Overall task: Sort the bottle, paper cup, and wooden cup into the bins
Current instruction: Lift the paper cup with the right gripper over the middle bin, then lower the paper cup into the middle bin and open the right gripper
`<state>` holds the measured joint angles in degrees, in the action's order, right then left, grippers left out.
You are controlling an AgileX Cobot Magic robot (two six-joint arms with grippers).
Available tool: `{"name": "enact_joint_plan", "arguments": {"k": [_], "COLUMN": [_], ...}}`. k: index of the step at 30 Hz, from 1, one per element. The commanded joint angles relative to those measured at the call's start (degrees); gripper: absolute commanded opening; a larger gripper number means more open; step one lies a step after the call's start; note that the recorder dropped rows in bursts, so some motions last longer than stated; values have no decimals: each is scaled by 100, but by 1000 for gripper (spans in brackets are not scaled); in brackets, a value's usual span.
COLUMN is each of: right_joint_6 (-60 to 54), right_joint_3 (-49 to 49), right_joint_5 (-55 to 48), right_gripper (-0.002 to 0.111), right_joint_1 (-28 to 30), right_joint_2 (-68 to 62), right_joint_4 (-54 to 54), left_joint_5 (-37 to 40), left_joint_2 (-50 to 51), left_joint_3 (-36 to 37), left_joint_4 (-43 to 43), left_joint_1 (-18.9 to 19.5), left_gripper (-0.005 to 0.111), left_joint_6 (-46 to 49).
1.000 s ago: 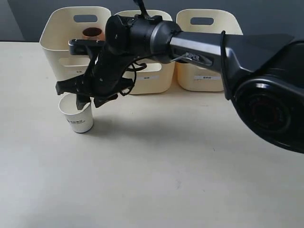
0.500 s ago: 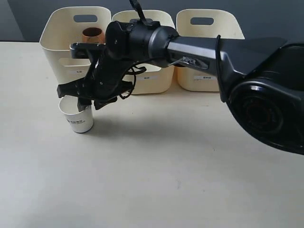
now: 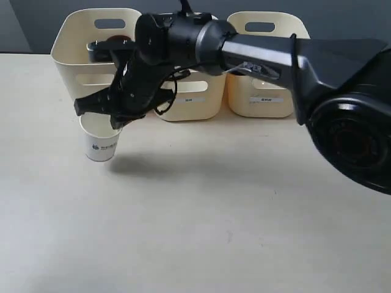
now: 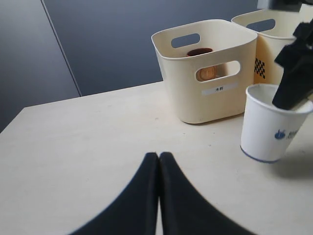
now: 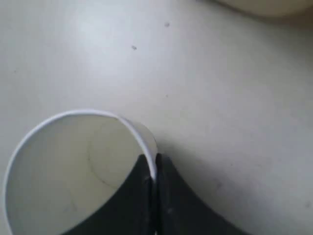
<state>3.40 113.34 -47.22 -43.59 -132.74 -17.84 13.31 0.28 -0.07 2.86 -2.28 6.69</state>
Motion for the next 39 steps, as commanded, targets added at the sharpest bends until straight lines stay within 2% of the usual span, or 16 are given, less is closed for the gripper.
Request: {"name": "enact_joint_plan", "arguments": {"k": [1,4,11,21,27,31,36,39], "right_joint_6": [-24,259,2014,3871,3882,4295,4098,4088], "right_joint_3": [-4,-4,-4,-4,-4,-4,-4,-4], "right_joint_5": [8,8,-29,-374,-361,-449,-448,-438], "right_gripper": [0,0,0,0,0,0,0,7], "right_joint_1": [23,23,23,23,66,386,541,541], "right_joint_2": [627,1073,1584,1582,1420,1238,1238,1223], "right_joint_4": [584,1259,3576,5685,5713,5657,5411,5411], "left_joint_5": [-5,-5,-5,-5,-5,-5,-5,-5], "left_joint_2": [-28,-28,-28,-28,-28,-28,-28,-28], "left_joint_3": [7,7,7,7,7,7,7,7], "left_joint_4": [-26,-26,-26,-26,-26,-26,-26,-26], "left_joint_1": [-18,-18,-18,-18,-18,-18,-18,-18], "left_gripper": [0,0,0,0,0,0,0,0], "left_joint_6": [-11,-11,-11,-11,-11,-11,-11,-11]}}
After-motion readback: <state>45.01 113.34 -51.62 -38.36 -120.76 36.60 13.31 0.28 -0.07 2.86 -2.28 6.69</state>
